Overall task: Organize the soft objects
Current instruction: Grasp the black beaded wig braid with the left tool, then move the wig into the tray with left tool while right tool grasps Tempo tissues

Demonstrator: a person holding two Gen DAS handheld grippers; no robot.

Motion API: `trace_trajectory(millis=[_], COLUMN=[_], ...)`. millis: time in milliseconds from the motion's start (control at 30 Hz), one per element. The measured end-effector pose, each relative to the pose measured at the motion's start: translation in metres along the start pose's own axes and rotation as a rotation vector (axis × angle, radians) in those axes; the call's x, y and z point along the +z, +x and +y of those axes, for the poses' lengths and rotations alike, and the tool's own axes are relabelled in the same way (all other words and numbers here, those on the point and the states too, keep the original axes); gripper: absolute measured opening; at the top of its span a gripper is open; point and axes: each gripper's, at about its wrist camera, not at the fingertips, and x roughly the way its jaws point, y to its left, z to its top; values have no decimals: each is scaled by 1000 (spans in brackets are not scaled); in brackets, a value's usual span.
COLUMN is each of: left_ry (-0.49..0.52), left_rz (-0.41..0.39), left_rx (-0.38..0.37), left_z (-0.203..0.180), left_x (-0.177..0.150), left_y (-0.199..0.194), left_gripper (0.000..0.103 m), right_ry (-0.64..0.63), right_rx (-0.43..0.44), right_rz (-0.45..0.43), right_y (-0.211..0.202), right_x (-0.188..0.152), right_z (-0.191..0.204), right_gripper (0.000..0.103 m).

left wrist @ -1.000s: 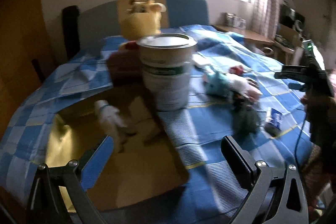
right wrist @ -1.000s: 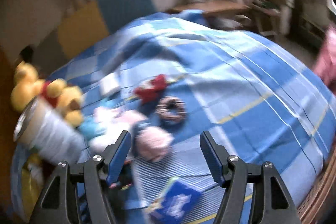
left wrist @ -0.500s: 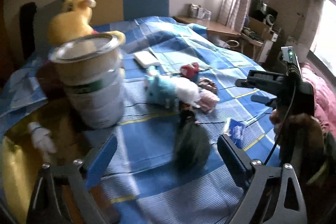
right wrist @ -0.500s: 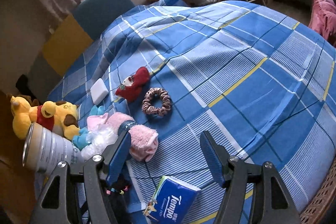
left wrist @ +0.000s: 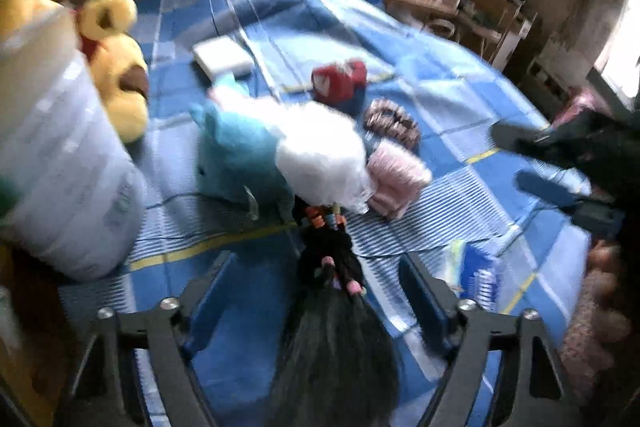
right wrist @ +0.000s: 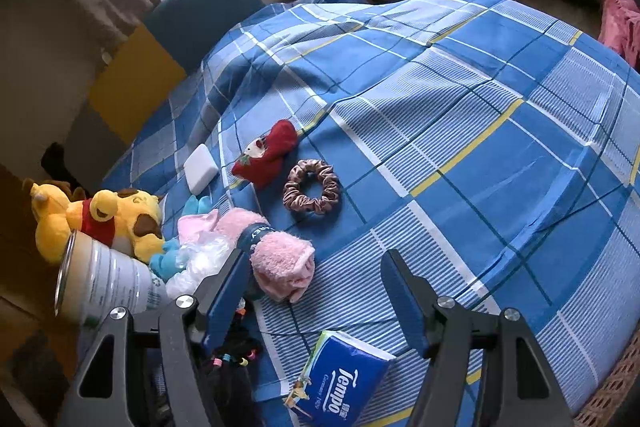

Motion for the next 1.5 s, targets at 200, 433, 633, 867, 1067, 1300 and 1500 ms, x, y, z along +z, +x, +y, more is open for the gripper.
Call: trace_trajectory(millis=[200,433,633,867,1067,1300,1500], left_ry=[-57,9,12,20,14,14,23], left_rz=[30,-17,-51,-76,-90,-111,-115], left_rx=[-76,-74,-31,-24,-39,-45,-39], left_z=[12,12,22,25,28,29,27], left_x=[-12,-73,-119,-127,-129,-133,-134], left_y=[14,-33,-49,-48,-50,-51,-52], left_gripper=[32,32,32,33,33,35,34], right_ry=[6,6,-7,-45,-51,-80,-296], right_rx=[4,5,-22,-124,-244,-284,-347], right_rz=[1,-1,15,116,210,284,288], right_y=[1,1,5,17,17,34,50], right_x=[0,1,0,-10,-38,-65,-92], right_z=[-1,-1,1,6,14,19,45], right_gripper=[69,69,69,69,69,73,65])
